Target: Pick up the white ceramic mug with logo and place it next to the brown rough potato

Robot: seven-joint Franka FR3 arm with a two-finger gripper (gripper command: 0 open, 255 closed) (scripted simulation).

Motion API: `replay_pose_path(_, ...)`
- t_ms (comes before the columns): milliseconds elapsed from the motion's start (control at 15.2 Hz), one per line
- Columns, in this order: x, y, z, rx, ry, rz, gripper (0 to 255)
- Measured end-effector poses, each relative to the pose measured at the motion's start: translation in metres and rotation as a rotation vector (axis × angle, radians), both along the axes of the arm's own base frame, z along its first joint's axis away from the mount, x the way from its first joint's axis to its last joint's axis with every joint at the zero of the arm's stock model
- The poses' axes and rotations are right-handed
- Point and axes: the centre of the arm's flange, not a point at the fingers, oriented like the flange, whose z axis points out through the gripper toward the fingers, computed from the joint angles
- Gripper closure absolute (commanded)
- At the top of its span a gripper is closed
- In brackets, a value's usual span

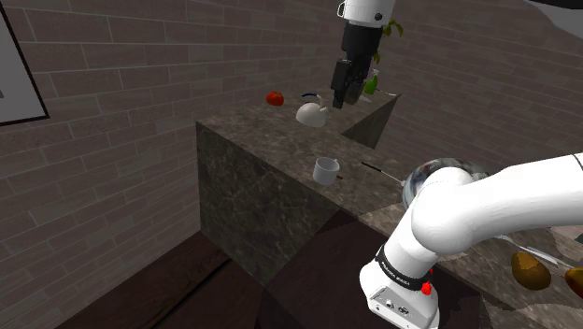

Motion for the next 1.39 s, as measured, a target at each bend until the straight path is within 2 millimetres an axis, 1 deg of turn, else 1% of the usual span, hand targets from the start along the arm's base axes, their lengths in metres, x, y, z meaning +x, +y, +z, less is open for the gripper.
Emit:
replay_pose_path(66,0.0,0.0,0.0,0.0,0.0,0.0,0)
replay_pose_path(132,0.001,-0.002,-0.005,0.0,0.0,0.0,0)
replay_pose_path(264,0.005,-0.014,-0.021,0.002,-0.002,-0.002,0)
replay_pose_path(396,0.014,-0.031,-0.042,0.004,-0.004,-0.003,0)
replay_pose_path(462,0.013,-0.037,-0.054,0.006,-0.006,-0.003,0)
replay_pose_path(594,0.017,-0.054,-0.074,0.008,-0.008,-0.004,0)
replay_pose_path(660,0.02,-0.06,-0.088,0.009,-0.009,-0.005,0)
replay_pose_path(792,0.026,-0.072,-0.107,0.011,-0.012,-0.005,0)
replay_pose_path(1254,0.047,-0.128,-0.179,0.019,-0.022,-0.009,0)
replay_pose_path(1386,0.054,-0.139,-0.204,0.022,-0.024,-0.01,0)
